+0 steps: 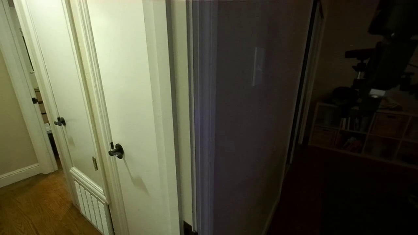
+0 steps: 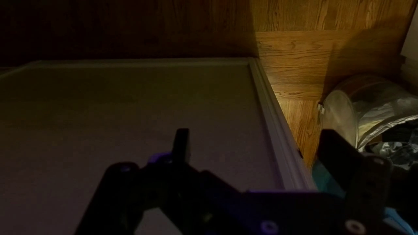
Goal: Switch on the light
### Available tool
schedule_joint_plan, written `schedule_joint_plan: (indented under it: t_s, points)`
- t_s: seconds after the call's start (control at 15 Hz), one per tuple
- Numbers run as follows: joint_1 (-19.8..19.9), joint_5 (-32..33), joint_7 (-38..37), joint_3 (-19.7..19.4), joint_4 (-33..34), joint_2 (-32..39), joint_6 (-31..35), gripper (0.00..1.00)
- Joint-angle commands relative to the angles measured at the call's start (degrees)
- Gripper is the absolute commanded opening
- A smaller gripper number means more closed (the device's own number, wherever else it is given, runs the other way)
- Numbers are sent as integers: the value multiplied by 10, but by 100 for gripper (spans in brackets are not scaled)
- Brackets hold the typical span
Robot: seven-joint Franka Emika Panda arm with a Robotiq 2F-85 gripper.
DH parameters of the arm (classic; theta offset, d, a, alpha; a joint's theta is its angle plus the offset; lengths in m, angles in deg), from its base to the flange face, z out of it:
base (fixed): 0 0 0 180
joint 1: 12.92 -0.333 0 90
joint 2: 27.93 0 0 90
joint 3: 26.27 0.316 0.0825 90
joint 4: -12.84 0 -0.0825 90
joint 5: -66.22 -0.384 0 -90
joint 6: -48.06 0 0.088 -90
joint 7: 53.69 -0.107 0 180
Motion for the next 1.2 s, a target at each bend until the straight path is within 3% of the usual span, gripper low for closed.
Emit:
schedule_joint_plan:
  t_s: [0.0, 0.4, 0.6, 0.67, 1.13]
  points:
    - [19, 40, 4, -13, -9, 12, 44, 100]
    - [71, 112, 0, -42, 3, 61, 146, 100]
    - [86, 116, -4, -52, 17, 92, 192, 100]
    - [76, 103, 0, -50, 5, 71, 164, 100]
    - [80, 102, 2, -56, 20, 99, 183, 100]
